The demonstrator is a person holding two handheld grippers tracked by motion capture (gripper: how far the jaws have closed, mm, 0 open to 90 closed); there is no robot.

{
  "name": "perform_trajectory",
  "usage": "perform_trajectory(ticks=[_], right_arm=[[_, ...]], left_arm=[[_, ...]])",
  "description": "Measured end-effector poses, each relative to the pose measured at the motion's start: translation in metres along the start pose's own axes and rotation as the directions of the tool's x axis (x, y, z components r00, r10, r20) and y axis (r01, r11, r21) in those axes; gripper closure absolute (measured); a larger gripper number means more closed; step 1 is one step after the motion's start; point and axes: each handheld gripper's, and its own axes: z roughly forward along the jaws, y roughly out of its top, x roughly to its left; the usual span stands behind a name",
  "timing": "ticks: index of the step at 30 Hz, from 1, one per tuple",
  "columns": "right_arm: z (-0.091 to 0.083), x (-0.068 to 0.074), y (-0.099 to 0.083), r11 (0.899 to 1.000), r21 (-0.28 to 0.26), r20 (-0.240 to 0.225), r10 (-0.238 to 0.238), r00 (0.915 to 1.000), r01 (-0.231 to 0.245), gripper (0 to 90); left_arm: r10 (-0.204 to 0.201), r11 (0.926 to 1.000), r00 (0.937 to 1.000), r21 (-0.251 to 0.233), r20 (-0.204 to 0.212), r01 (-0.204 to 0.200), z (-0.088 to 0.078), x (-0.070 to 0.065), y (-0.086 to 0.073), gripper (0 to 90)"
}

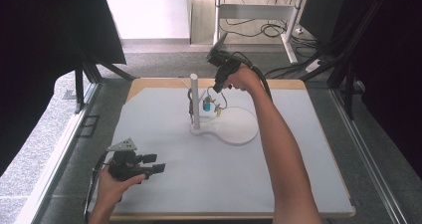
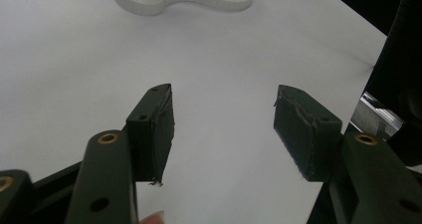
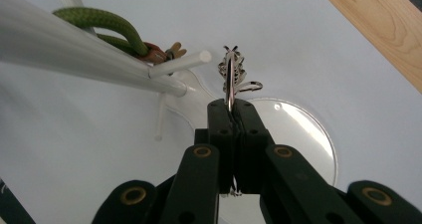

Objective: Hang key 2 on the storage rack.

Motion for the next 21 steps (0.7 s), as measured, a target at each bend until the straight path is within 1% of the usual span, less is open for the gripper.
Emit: perform_trajectory(ticks=[4,8,15,19,21], right_arm=[[0.002,0.005,0.005,1.0,0.006,0.006,-0.016,0.9999,0.016,87.7],[0.004,0.008,0.006,1.0,-0.002,-0.002,-0.024,0.9997,0.024,87.7],[0.002,0.012,0.006,1.0,-0.009,-0.008,-0.023,0.9997,0.023,87.7],[0.003,0.014,0.005,1.0,-0.005,-0.011,-0.031,0.9995,0.03,87.7],[0.004,0.015,0.004,1.0,-0.012,-0.015,-0.023,0.9996,0.022,87.7]], left_arm=[[-0.002,1.0,1.0,0.0,-0.004,0.002,0.0,0.001,0.0,41.6],[-0.001,1.0,1.0,0.0,-0.004,0.001,0.0,0.001,0.0,41.6],[0.0,1.0,1.0,-0.005,-0.002,0.0,-0.002,0.0,0.001,41.6],[0.0,1.0,1.0,-0.002,-0.003,0.0,-0.001,-0.001,0.001,41.5],[0.003,1.0,1.0,-0.003,-0.002,-0.003,-0.001,-0.001,0.001,41.5]])
